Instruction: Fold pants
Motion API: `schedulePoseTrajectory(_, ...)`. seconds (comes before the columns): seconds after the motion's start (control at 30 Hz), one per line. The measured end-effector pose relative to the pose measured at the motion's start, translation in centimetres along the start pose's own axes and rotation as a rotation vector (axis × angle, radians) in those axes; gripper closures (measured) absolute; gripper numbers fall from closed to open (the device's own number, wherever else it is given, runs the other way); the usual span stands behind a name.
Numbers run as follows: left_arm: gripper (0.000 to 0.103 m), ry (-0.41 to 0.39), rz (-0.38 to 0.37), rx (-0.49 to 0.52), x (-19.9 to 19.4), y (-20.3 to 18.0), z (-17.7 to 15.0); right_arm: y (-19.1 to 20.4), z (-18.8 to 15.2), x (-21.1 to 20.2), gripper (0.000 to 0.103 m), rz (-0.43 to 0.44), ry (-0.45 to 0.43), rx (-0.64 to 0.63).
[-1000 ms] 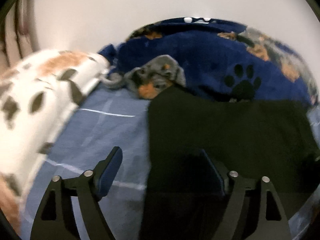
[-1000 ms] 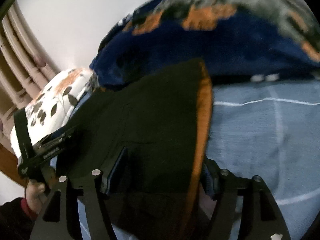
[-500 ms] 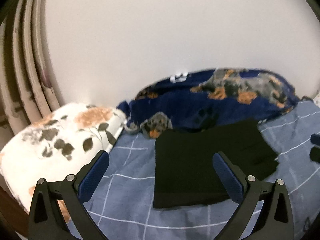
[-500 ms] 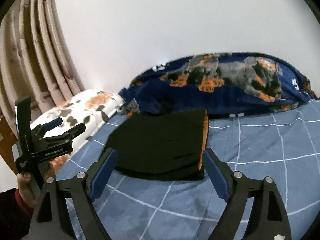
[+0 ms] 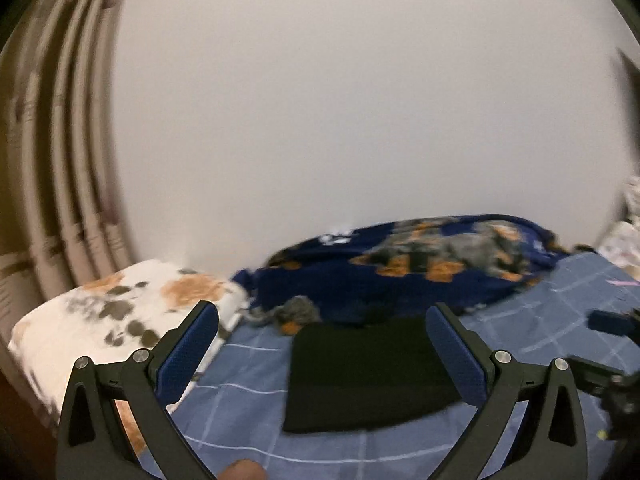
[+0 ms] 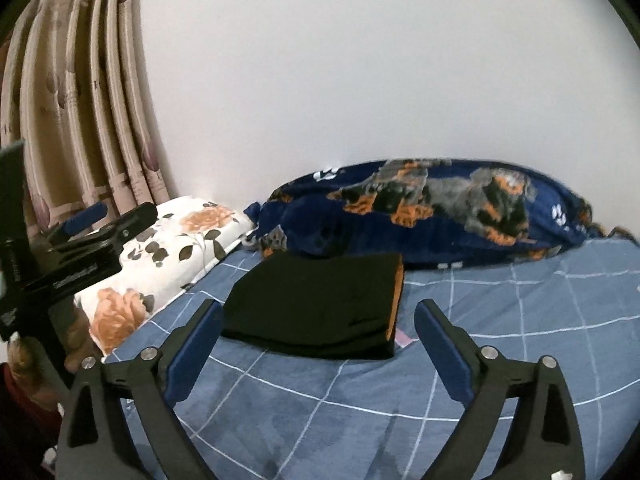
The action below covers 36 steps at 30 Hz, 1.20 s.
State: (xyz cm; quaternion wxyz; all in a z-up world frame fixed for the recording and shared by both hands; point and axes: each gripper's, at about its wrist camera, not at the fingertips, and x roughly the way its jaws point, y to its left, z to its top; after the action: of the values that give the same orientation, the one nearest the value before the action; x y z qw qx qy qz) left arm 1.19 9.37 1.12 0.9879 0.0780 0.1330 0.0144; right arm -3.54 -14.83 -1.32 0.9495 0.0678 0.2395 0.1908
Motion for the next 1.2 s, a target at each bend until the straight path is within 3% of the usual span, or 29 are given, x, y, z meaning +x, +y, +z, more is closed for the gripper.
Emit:
schedulePoseTrajectory(0.17, 0.000, 0.002, -0.050, 0.011, -1.6, -1.3, 0.6, 0.6, 0.1, -0.9, 0.004, 0.004, 0.001, 0.000)
schedulePoseTrajectory(0.3, 0.000, 0.031, -0.141, -0.134, -2.3, 0.2, 0.6, 0.8, 0.1, -1.6, 0.004, -0.011, -0.001, -0.013)
schedulePoseTrajectory(0.47, 0.000, 0.091, -0.082, -0.253, -1.8, 2.0, 0.4, 0.6, 0.0, -2.1, 0.003, -0.025, 0.000, -0.002)
schedulePoseTrajectory(0.7, 0.000, 0.129, 0.004, -0.213, -1.0, 2.5, -0.7, 1.3, 0.1, -2.2, 0.002, -0.040, -0.002, -0.017)
schedulePoseTrajectory(1.2, 0.000, 0.169, -0.006, -0.176, -0.1, 2.1, -1.9, 2.0, -0.3, -1.8, 0.001, -0.055, 0.030, -0.028)
